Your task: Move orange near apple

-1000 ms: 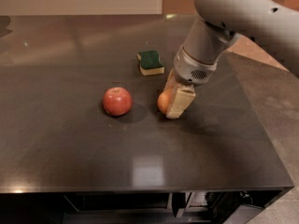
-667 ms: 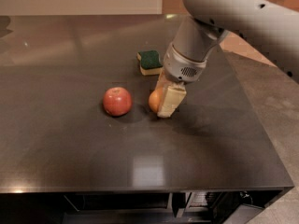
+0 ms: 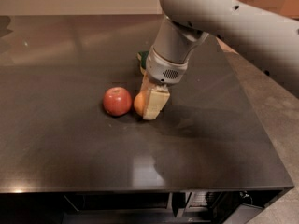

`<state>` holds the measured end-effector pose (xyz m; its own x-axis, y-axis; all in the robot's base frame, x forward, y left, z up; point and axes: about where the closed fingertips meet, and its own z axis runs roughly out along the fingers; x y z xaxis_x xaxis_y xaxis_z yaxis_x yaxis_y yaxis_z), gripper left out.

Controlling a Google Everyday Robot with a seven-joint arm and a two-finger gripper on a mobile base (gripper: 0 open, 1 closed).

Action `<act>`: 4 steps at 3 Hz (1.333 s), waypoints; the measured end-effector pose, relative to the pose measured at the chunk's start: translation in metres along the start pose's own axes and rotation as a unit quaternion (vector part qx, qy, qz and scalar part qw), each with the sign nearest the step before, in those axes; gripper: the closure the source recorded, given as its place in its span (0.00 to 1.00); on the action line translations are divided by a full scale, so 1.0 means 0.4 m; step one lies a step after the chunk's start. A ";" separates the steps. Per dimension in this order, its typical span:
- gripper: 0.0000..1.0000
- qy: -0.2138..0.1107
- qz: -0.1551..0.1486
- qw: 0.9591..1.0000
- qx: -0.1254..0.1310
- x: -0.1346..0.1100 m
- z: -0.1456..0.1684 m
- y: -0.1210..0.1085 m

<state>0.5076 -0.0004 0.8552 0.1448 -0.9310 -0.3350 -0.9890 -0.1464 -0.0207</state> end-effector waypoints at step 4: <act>0.13 -0.001 0.007 1.000 -0.016 -0.008 0.052 0.011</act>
Offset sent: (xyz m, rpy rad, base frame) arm -0.0036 0.0114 -0.0167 -0.0107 0.0309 -0.0065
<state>0.5023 0.0089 0.8364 0.1301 -0.9325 -0.3369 -0.9895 -0.1435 0.0152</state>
